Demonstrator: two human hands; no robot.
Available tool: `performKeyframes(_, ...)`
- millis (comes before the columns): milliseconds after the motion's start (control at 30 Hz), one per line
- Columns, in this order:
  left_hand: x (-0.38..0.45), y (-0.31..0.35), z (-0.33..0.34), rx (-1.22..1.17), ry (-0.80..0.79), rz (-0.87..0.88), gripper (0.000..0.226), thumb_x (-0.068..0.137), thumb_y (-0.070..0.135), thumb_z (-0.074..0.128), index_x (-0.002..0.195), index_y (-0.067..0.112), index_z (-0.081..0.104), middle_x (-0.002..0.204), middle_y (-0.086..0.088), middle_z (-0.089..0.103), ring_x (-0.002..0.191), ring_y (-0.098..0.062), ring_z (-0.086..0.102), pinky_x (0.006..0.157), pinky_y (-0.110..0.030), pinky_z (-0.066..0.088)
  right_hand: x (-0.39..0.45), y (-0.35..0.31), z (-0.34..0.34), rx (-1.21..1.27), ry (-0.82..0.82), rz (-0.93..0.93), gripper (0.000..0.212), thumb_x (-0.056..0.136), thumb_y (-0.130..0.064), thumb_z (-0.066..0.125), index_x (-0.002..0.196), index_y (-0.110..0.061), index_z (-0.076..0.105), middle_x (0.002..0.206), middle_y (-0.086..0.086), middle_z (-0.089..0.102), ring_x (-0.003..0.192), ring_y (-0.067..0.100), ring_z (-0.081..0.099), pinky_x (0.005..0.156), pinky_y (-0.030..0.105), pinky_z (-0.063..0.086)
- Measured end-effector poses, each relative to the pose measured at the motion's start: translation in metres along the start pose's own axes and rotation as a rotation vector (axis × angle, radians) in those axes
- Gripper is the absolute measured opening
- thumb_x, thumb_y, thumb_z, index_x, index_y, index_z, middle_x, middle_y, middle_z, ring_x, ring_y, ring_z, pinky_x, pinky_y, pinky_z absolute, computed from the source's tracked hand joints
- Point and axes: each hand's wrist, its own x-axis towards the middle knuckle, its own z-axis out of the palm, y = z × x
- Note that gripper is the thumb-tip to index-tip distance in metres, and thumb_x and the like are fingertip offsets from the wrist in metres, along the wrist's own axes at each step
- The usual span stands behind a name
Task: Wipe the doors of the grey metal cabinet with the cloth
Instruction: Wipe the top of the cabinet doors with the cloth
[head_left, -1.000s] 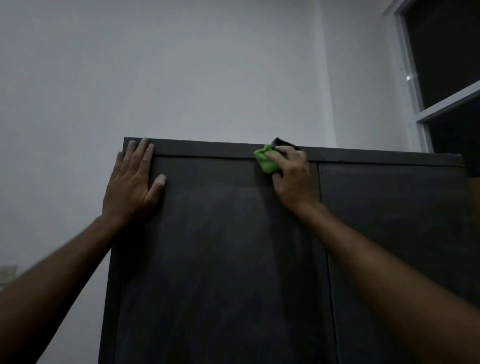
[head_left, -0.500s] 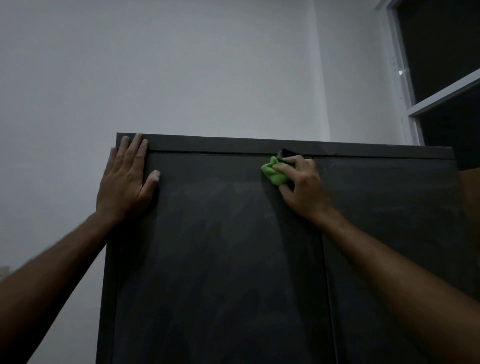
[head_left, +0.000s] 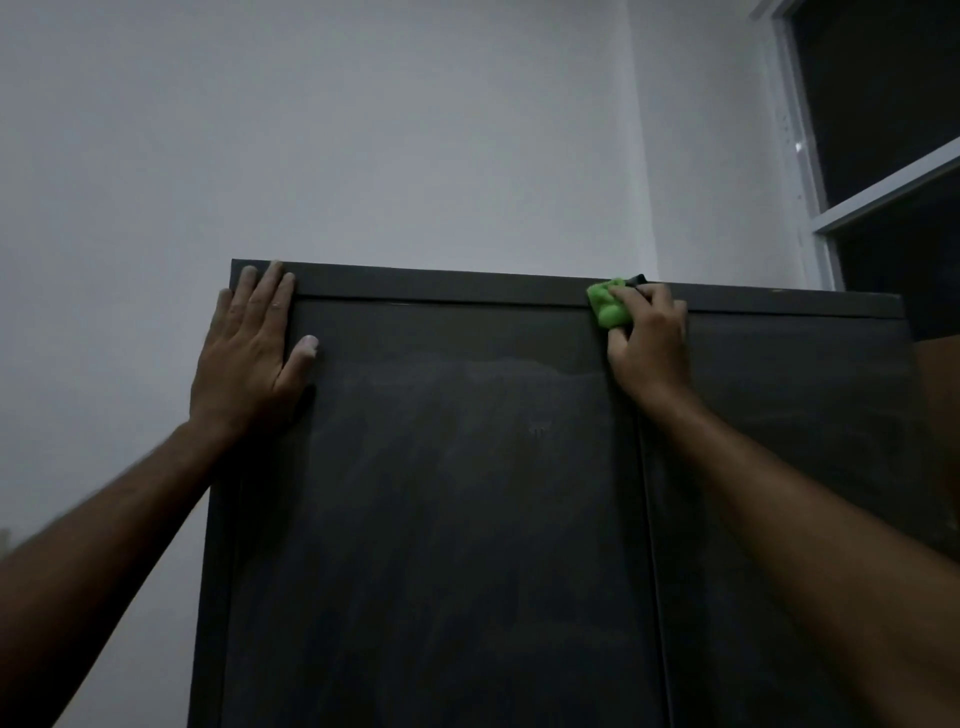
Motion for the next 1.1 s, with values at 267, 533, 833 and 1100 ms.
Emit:
performKeyframes(267,0.001,-0.002,-0.002,-0.013,-0.021,-0.006,0.077,0.101,0.050,0.029,0.166,0.011,0.022,0.176,-0.004,0.013,0.162,-0.015,-0.001,0.131,-0.033,-0.007,-0.035,0.002,-0.003,0.018,-0.128,-0.327,0.043,0.080,-0.017,0.066,0.123,-0.019,0.070,0.117,0.011,0.055,0.103,0.033,0.049,0.092,0.046,0.049)
performKeyframes(533,-0.001,-0.002,-0.003,-0.021,-0.027,-0.007,0.076,0.101,0.050,0.028,0.165,0.010,0.023,0.175,-0.005,0.015,0.160,-0.012,-0.001,0.130,-0.029,-0.008,-0.067,0.007,-0.012,0.011,-0.280,-0.510,0.043,0.078,-0.025,0.067,0.121,-0.019,0.069,0.113,0.010,0.052,0.097,0.028,0.048,0.083,0.037,0.049)
performKeyframes(833,0.001,-0.003,-0.004,-0.027,-0.037,-0.009,0.076,0.100,0.049,0.030,0.166,0.011,0.023,0.175,-0.004,0.014,0.161,-0.012,-0.002,0.129,-0.028,-0.009,-0.057,-0.020,0.002,0.035,-0.243,-0.444,0.048,0.076,-0.025,0.067,0.123,-0.022,0.067,0.115,0.010,0.051,0.099,0.029,0.047,0.081,0.037,0.049)
performKeyframes(1100,0.003,-0.003,-0.003,-0.057,-0.013,-0.006,0.075,0.100,0.048,0.030,0.165,0.009,0.028,0.174,-0.004,0.020,0.160,-0.014,0.005,0.127,-0.022,-0.010,-0.033,-0.032,0.005,0.020,-0.138,-0.296,0.045,0.074,-0.040,0.070,0.115,-0.023,0.067,0.105,0.008,0.048,0.091,0.030,0.057,0.070,0.041,0.056)
